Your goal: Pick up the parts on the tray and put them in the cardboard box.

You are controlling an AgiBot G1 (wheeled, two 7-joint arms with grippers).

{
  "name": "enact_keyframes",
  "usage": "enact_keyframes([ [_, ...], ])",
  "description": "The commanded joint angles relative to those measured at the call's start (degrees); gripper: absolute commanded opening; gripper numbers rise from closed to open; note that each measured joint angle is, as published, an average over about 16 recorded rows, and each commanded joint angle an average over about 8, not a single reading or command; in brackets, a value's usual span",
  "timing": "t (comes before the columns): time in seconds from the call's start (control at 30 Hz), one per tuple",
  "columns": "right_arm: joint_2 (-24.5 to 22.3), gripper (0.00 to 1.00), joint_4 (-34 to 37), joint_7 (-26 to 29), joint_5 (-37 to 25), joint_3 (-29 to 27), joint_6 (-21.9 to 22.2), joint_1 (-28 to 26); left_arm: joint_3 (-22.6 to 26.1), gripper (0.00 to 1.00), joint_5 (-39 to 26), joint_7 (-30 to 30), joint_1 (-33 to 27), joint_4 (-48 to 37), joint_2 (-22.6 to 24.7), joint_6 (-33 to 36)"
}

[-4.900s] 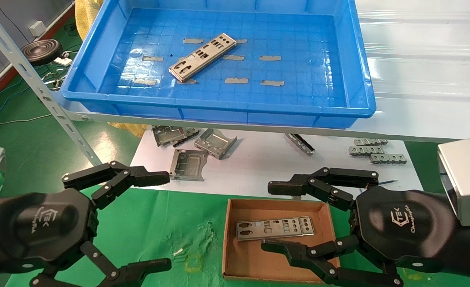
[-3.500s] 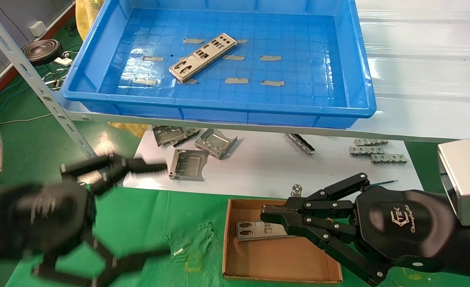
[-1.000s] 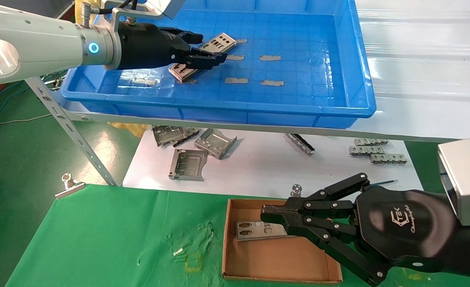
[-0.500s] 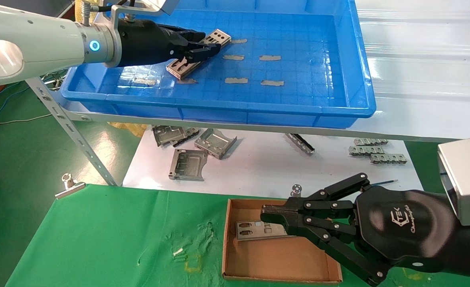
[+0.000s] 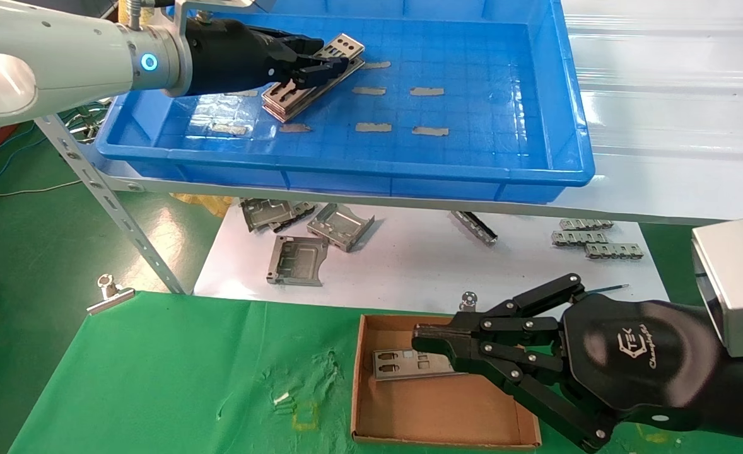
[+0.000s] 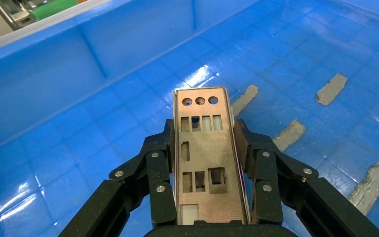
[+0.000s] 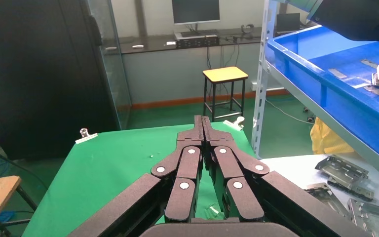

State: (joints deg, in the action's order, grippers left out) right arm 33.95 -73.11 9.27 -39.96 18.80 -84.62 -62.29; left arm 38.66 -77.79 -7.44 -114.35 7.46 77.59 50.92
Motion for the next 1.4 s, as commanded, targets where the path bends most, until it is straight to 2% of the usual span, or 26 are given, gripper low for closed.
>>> enact_keyframes([
  [0.03, 0.0, 0.0, 0.0, 0.0, 0.0, 0.0, 0.0, 0.0, 0.1, 0.04, 0.2, 0.0, 0.0, 0.1, 0.0, -0.1],
  [0.27, 0.0, 0.0, 0.0, 0.0, 0.0, 0.0, 0.0, 0.0, 0.9, 0.9, 0.7, -0.3, 0.4, 0.4, 0.1, -0.3],
  [0.3, 0.0, 0.0, 0.0, 0.0, 0.0, 0.0, 0.0, 0.0, 1.0, 0.99, 0.7, -0.3, 0.4, 0.4, 0.1, -0.3],
  [0.63, 0.0, 0.0, 0.0, 0.0, 0.0, 0.0, 0.0, 0.0, 2.2, 1.0, 1.4, -0.8, 0.7, 0.9, 0.1, -0.2],
  [0.67, 0.0, 0.0, 0.0, 0.0, 0.0, 0.0, 0.0, 0.0, 2.3, 0.94, 1.5, -0.9, 0.7, 0.9, 0.0, -0.3],
  [0.7, 0.0, 0.0, 0.0, 0.0, 0.0, 0.0, 0.0, 0.0, 2.4, 0.83, 1.6, -0.9, 0.7, 0.9, 0.0, -0.3],
  [0.9, 0.0, 0.0, 0.0, 0.0, 0.0, 0.0, 0.0, 0.0, 2.9, 0.08, 2.2, -1.0, 0.7, 1.0, 0.0, -0.4],
  [0.93, 0.0, 0.0, 0.0, 0.0, 0.0, 0.0, 0.0, 0.0, 3.0, 0.02, 2.4, -1.0, 0.7, 1.0, 0.0, -0.4],
  [1.4, 0.0, 0.0, 0.0, 0.0, 0.0, 0.1, 0.0, 0.0, 4.0, 0.0, 3.7, -1.1, 0.9, 0.6, -0.1, -0.3],
])
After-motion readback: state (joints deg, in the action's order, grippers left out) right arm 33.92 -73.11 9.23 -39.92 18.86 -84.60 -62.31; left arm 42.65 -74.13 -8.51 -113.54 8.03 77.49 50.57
